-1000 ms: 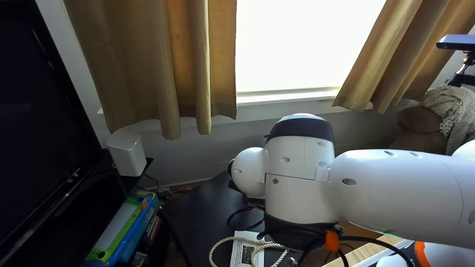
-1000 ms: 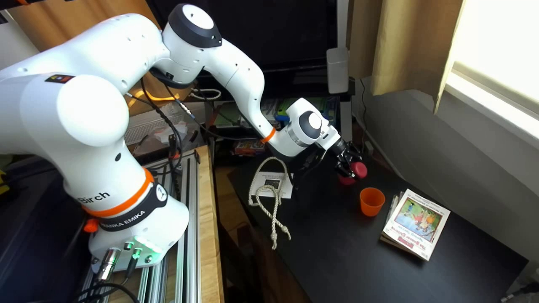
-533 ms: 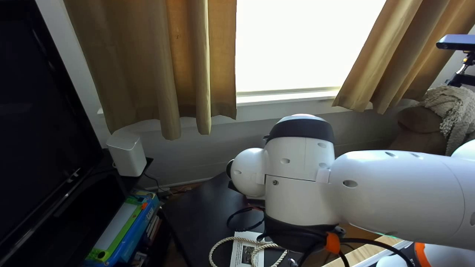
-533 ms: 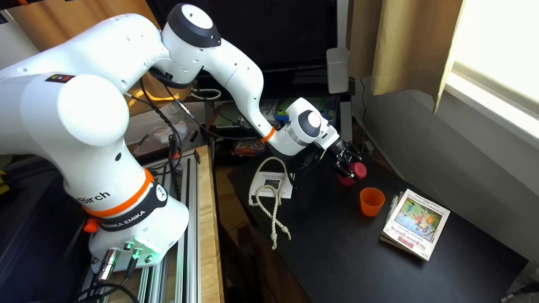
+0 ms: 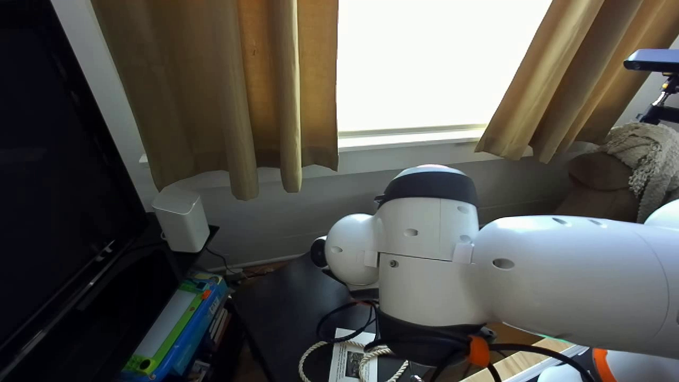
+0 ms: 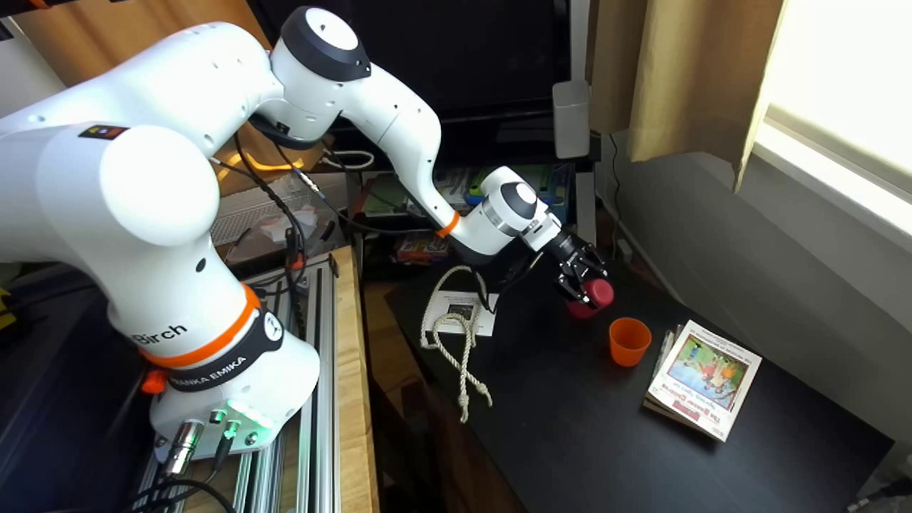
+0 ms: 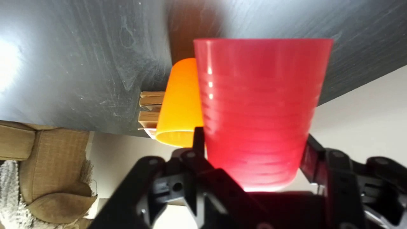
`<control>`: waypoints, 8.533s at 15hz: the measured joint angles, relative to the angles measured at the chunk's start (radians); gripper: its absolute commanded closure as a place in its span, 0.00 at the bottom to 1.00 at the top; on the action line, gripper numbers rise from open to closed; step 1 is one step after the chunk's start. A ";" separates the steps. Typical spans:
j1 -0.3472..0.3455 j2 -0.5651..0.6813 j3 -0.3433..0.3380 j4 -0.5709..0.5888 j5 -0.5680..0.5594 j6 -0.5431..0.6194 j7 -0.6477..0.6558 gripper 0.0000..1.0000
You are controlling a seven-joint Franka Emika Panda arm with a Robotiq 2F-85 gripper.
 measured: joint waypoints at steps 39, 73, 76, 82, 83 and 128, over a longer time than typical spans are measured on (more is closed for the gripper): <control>-0.245 -0.133 0.118 0.092 -0.367 -0.196 0.339 0.00; -0.535 -0.115 0.260 -0.021 0.369 0.333 -0.585 0.00; -0.533 -0.126 0.265 -0.020 0.384 0.253 -0.593 0.00; -0.532 -0.156 0.266 -0.018 0.384 0.097 -0.586 0.00; -0.532 -0.161 0.267 -0.017 0.384 0.072 -0.581 0.00; -0.727 -0.332 0.415 -0.066 0.243 -0.004 -0.892 0.00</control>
